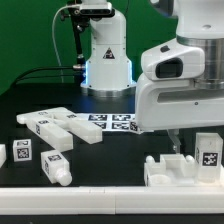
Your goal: Assemble chair
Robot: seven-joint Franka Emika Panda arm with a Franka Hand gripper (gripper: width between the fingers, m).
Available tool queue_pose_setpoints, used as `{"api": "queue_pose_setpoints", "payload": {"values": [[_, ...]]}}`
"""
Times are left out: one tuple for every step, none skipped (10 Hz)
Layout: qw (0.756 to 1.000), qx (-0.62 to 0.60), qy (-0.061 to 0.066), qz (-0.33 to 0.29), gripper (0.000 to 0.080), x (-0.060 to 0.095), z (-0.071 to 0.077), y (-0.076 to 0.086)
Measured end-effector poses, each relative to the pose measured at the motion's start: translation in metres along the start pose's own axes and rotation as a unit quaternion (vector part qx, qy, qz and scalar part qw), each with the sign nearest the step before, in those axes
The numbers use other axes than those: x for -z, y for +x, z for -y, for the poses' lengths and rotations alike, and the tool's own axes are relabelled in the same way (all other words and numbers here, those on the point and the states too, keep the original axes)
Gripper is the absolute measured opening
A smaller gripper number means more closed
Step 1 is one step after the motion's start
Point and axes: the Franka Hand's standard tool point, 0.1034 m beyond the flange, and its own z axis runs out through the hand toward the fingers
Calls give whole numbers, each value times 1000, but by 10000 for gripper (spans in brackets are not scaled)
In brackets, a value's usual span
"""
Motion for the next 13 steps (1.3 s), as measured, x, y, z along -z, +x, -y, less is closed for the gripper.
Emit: {"api": "queue_pose_setpoints", "payload": {"values": [[1000, -3, 0, 0, 471, 0, 0, 0], [1000, -28, 1, 0, 471, 0, 1, 0], [998, -63, 1, 1, 282, 0, 0, 0], [996, -88, 1, 1, 282, -1, 1, 0], [992, -129, 3, -4, 284, -1, 0, 1], [984, -179, 12, -13, 284, -1, -1, 5], [967, -253, 26, -15, 284, -1, -2, 8], [940, -339, 37, -11, 284, -1, -2, 8], [906, -421, 46, -10, 284, -1, -3, 9], [862, -503, 59, -9, 284, -2, -3, 9], [826, -560, 66, -6, 284, -2, -4, 9], [808, -585, 71, -6, 284, -2, -4, 9], [811, -580, 70, -6, 284, -2, -4, 9]]}}
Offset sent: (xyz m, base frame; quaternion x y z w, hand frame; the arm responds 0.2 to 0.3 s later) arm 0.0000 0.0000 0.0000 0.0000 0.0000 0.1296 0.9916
